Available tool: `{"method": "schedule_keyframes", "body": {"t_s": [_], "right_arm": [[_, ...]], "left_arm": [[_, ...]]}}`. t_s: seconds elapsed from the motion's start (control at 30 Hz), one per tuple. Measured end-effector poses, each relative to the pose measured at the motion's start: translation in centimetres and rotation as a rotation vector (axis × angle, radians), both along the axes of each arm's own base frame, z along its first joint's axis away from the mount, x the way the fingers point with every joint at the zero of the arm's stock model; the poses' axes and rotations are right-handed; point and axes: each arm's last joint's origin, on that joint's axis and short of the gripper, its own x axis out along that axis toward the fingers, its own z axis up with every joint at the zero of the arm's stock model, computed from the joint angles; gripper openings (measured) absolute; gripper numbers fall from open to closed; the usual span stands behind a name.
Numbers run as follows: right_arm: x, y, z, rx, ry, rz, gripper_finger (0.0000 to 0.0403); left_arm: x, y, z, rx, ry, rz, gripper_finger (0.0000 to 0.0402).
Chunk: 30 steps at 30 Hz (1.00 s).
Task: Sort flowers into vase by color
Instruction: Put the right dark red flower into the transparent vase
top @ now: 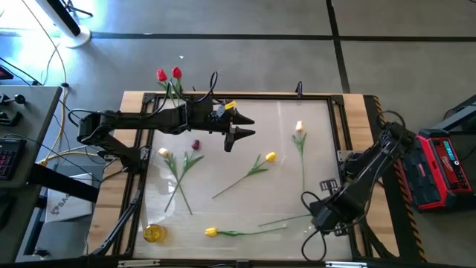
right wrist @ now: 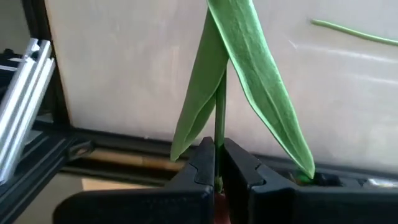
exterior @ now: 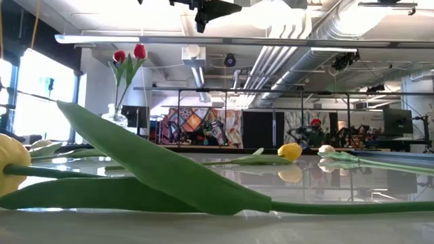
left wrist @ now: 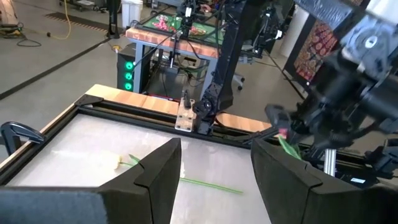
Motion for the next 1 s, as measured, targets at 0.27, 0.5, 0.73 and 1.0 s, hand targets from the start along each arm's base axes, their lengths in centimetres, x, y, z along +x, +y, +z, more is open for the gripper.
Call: {"method": "schedule_keyframes", "body": {"t_s": [0.27,0.5,0.73,1.0], "right_arm": [[1.4,-1.1,6.0,0.082,-0.034,-0.072,0.0000],[3.7,-2.9,9.3,0.228,-0.036,-0.344,0.0000],[5.6,-5.8,11.9,0.405,0.058,-0.651,0.0000],[6.9,-9.3,13.9,0.634,0.346,-1.012,0.0000]], "left_arm": [[0.0,0.0,0.0,-0.001,0.000,-0.005,0.0184],[0.0,0.0,-0.1,-0.004,0.014,-0.006,0.0184],[-0.1,-0.1,-0.7,-0.014,0.072,-0.009,0.0184],[-0.1,-1.0,-0.8,0.001,0.081,-0.036,0.0184]]}}
